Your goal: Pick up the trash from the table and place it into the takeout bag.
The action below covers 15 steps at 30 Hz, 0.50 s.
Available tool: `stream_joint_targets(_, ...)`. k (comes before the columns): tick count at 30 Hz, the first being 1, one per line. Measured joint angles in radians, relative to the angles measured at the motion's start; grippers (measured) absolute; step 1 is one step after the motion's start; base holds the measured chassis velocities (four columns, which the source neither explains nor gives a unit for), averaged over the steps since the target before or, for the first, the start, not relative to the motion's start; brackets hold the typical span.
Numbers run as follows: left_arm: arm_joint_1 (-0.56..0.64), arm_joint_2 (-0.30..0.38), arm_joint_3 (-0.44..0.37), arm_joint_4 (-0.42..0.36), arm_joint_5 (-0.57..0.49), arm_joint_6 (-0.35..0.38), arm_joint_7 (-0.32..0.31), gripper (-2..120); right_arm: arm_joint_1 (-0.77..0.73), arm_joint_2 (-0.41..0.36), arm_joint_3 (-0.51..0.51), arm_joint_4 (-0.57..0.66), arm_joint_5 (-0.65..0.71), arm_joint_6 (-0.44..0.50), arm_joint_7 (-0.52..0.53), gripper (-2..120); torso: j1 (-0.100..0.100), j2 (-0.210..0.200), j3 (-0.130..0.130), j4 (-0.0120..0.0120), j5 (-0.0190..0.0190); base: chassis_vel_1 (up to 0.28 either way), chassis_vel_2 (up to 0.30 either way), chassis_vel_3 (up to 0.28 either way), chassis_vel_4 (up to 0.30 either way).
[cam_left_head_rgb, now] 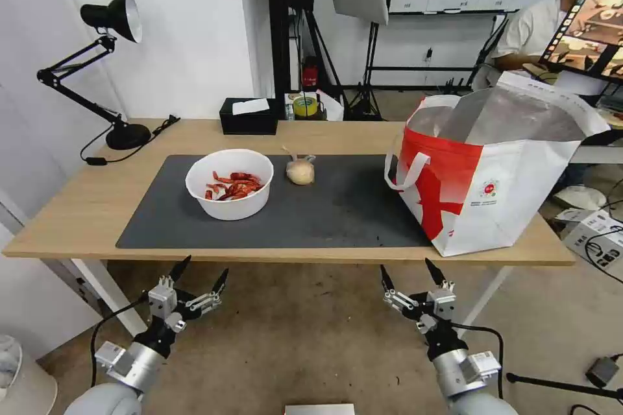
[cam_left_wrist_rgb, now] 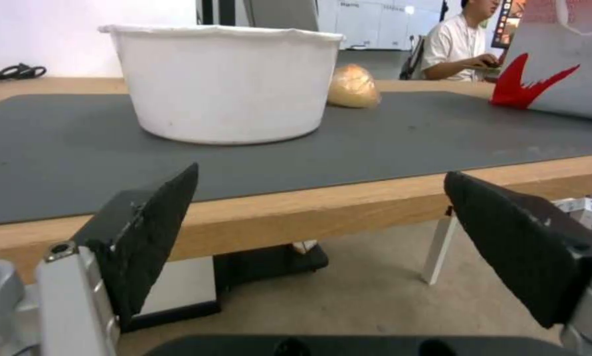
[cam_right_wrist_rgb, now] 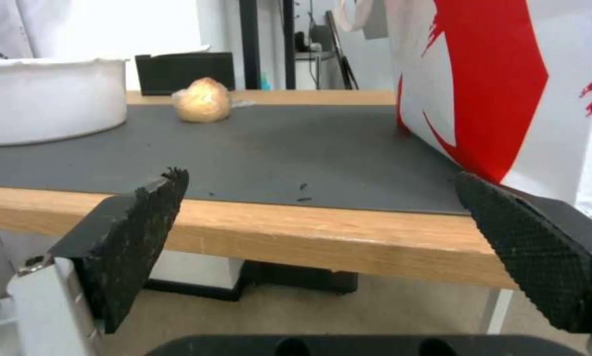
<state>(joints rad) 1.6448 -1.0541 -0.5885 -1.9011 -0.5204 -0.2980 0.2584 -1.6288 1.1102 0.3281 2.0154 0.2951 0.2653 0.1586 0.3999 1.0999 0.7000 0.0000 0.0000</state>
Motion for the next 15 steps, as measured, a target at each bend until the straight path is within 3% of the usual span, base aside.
stream_joint_targets(15,0.003,-0.003,0.003,-0.007,0.004,0.0,0.001,100,0.071,-0.03,-0.032,-0.001,0.005,-0.008,-0.019,100,0.0,0.0,0.0,0.0,0.0,0.0,0.0,0.0,0.0)
